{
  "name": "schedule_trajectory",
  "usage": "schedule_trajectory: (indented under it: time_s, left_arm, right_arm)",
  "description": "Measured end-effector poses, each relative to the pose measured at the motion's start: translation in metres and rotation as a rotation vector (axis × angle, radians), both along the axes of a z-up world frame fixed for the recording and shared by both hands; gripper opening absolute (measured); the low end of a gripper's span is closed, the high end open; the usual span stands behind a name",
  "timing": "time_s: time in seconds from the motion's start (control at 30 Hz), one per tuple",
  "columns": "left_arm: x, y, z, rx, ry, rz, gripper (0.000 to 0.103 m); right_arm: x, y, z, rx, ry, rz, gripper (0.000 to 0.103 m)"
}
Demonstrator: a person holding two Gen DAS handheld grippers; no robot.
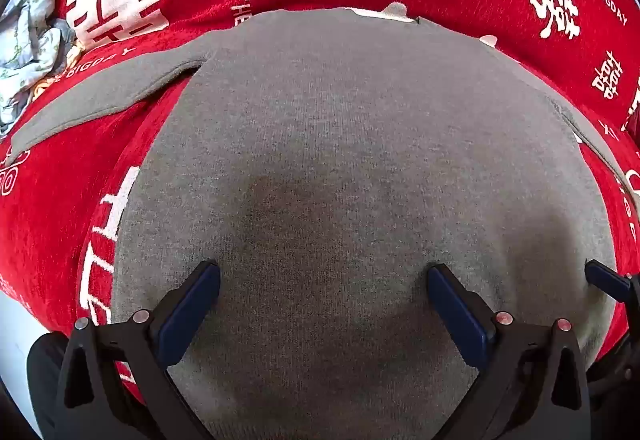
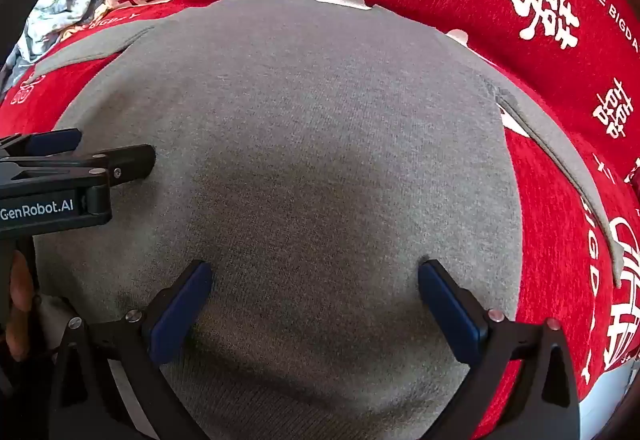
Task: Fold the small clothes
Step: 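Position both grippers over the grey sweater body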
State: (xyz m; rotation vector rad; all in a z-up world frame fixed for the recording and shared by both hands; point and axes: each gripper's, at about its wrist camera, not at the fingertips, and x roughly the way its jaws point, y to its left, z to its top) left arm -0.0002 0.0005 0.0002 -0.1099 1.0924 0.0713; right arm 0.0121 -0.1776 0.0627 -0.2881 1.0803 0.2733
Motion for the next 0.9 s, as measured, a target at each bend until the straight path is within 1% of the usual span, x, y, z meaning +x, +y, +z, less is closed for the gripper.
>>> schedule_trajectory:
  time_s: [0.17, 0.23, 0.33, 0.4, 0.47, 0.57, 0.67, 0.73, 0.87, 0.9]
  left_arm:
    - [0.001, 0.002, 0.001, -0.001, 0.006, 0.001, 0.103]
    - [0.0, -0.002, 0.0, 0.013, 0.012, 0.0, 0.103]
    - [0.004, -0.001, -0.001, 0.013, 0.031, -0.01, 0.103]
    - [0.006, 0.0, 0.0, 0.014, 0.056, -0.015, 0.103]
    - [0.008, 0.0, 0.003, 0.013, 0.071, -0.006, 0.103]
    - [0.009, -0.006, 0.011, 0.022, 0.047, -0.008, 0.103]
    - [0.016, -0.022, 0.02, 0.035, 0.045, -0.052, 0.103]
    - [0.022, -0.034, 0.026, 0.042, 0.041, -0.076, 0.103]
    - [0.04, -0.06, 0.031, 0.038, 0.071, -0.12, 0.103]
    - [0.045, -0.065, 0.032, 0.036, 0.076, -0.123, 0.103]
  right_arm:
    - [-0.001, -0.001, 0.0, 0.002, -0.006, 0.017, 0.103]
    - [-0.003, -0.002, 0.0, -0.005, -0.006, 0.031, 0.103]
    - [-0.003, -0.007, 0.003, -0.005, 0.012, 0.06, 0.103]
    - [-0.004, -0.015, 0.007, 0.009, 0.012, 0.042, 0.103]
    - [0.005, -0.016, 0.01, 0.031, 0.004, 0.02, 0.103]
    - [0.012, -0.048, 0.026, 0.107, -0.023, -0.078, 0.103]
    - [0.024, -0.094, 0.033, 0.188, -0.007, -0.225, 0.103]
    - [0.03, -0.132, 0.034, 0.214, 0.008, -0.336, 0.103]
    - [0.029, -0.202, 0.031, 0.242, -0.007, -0.533, 0.103]
    - [0.027, -0.224, 0.03, 0.263, -0.013, -0.593, 0.103]
